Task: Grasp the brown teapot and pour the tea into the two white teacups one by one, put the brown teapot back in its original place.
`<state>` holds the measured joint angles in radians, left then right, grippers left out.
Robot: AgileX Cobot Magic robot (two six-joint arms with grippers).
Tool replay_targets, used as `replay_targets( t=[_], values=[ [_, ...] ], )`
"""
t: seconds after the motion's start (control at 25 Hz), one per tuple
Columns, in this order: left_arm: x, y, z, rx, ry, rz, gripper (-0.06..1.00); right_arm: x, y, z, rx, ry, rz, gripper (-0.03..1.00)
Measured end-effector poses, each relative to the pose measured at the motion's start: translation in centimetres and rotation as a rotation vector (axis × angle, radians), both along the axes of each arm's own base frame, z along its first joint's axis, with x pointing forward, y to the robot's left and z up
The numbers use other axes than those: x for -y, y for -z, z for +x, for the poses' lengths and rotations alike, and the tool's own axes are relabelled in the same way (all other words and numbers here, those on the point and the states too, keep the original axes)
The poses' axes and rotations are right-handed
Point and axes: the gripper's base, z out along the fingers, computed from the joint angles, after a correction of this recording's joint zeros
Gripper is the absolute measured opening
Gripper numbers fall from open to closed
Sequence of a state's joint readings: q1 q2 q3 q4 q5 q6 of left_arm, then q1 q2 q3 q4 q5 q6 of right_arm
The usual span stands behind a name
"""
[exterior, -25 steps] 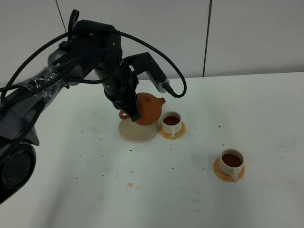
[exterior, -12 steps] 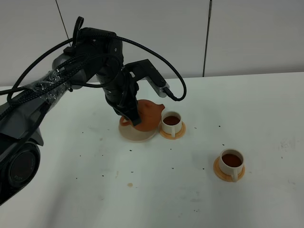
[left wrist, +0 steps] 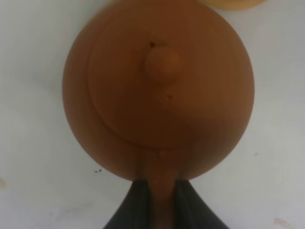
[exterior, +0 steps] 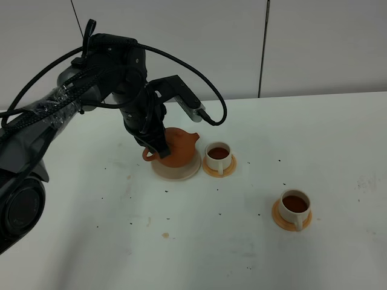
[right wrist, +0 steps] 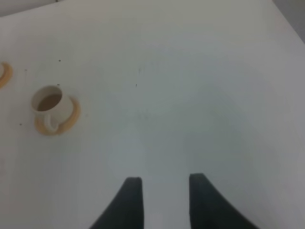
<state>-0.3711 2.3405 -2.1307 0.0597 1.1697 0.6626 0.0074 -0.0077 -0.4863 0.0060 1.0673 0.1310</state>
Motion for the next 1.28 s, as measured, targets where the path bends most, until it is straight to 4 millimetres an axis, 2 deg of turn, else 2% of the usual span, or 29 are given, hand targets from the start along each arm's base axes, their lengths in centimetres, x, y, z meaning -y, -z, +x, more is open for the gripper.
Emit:
replay_targets(
  t=[0.68, 0.96, 1.28],
  values=[
    [-0.8, 0.7, 0.5, -0.012, -0.033, -0.029, 0.18, 0.0, 0.0, 0.0, 0.000, 0.000, 0.000, 0.24],
    [-1.0, 2.4, 0.8, -0.054, -0.044, -0.032, 0.18, 0.0, 0.0, 0.0, 0.000, 0.000, 0.000, 0.24],
    [-0.9, 2.8, 0.8, -0.068, -0.047, -0.039, 0.18, 0.0, 0.0, 0.0, 0.000, 0.000, 0.000, 0.24]
  ],
)
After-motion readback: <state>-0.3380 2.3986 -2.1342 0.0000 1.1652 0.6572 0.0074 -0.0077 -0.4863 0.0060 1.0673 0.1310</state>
